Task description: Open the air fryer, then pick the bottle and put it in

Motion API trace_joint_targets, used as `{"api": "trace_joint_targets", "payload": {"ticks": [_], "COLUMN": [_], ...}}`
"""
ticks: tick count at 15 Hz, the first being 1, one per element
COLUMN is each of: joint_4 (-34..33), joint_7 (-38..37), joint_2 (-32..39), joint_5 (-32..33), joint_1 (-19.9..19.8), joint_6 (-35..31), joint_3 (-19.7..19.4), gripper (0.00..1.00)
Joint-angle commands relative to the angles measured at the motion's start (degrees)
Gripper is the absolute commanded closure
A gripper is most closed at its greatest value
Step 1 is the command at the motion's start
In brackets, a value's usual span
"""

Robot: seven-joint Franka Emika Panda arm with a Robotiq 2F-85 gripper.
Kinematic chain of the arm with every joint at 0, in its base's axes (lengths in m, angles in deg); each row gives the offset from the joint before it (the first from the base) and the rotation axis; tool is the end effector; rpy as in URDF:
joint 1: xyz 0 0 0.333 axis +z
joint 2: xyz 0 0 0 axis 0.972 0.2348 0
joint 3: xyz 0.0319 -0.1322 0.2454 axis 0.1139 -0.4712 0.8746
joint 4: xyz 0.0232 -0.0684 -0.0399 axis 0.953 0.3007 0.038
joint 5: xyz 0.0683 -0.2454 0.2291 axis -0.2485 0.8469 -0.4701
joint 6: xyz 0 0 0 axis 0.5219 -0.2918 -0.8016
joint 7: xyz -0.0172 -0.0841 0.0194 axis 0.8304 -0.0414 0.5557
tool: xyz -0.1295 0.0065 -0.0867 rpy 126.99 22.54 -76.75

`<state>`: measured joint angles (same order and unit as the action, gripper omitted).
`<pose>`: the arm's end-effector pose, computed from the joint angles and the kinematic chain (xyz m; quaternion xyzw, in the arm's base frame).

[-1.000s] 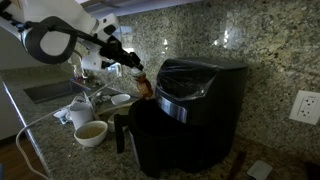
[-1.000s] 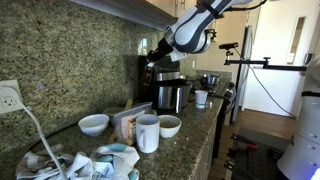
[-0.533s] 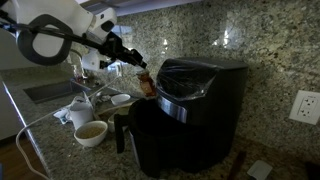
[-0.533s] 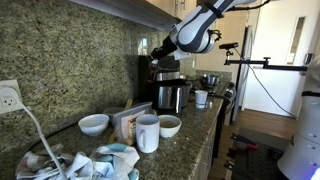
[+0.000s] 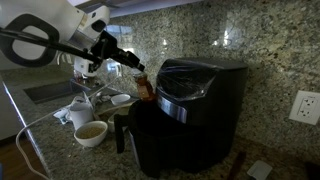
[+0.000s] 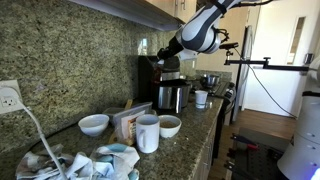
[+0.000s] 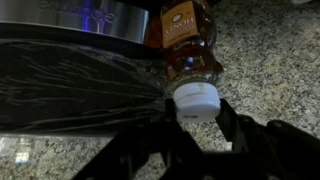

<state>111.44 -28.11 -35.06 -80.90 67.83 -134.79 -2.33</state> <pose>0.5047 -0.0851 0.4112 0.8820 -0.0469 0.4649 0.0614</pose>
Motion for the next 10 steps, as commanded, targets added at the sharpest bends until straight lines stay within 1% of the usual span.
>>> {"api": "trace_joint_targets", "payload": {"ticks": [1,6,10], "joint_4": [3.1,5.8,6.6], "joint_7": [4.3,11.0,14.9], "joint_2": [-3.5,-4.9,-4.8], "joint_5": [-4.9,-13.6,-19.7], "joint_1": [-4.1,-12.1,-16.7], "joint_6": [-2.0,-3.5,-4.3], "joint_3": [4.6,12.5,17.9], "gripper": [0.81,0.81,0.81]}}
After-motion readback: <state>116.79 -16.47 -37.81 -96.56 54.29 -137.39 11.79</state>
